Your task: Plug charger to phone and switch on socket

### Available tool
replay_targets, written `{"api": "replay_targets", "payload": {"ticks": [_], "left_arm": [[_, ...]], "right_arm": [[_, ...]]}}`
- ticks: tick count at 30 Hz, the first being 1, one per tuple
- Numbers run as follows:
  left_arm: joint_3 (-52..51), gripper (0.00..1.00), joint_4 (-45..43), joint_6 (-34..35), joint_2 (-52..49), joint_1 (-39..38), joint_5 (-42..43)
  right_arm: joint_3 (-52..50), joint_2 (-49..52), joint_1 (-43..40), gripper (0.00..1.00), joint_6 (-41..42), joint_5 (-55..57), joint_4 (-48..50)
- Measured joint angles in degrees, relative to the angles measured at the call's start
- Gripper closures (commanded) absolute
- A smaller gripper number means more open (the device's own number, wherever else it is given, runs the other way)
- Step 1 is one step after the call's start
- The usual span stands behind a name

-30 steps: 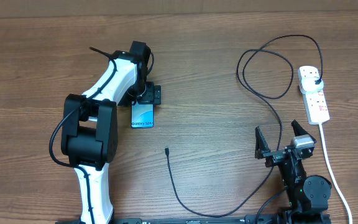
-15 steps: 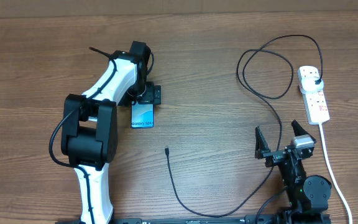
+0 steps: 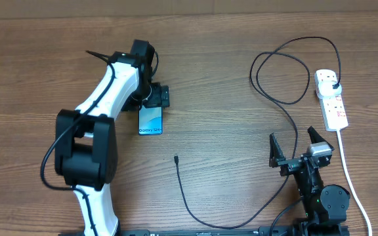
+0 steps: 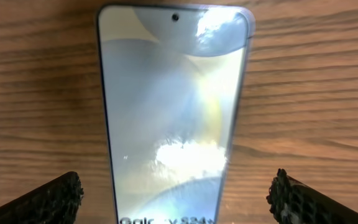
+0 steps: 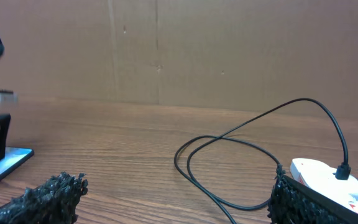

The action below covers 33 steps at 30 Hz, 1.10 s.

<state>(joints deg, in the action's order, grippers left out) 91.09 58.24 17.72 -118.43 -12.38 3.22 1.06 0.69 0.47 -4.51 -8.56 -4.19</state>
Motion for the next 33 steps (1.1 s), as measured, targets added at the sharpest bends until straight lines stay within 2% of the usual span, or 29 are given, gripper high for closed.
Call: {"api": "replay_targets", "payload": {"ticks": [12,33], "left_arm": [[-2.71,0.01,-0.66,1.88,1.01,-3.02,-1.49],[-10.93,0.0,-12.22,2.67,1.01,-2.89,-4.68]], "right_arm": [[0.0,0.0,-0.02,0.0,0.0,-0.02,0.02],[0.0,0.0,0.0,0.0,0.02,0.0,0.04]]}}
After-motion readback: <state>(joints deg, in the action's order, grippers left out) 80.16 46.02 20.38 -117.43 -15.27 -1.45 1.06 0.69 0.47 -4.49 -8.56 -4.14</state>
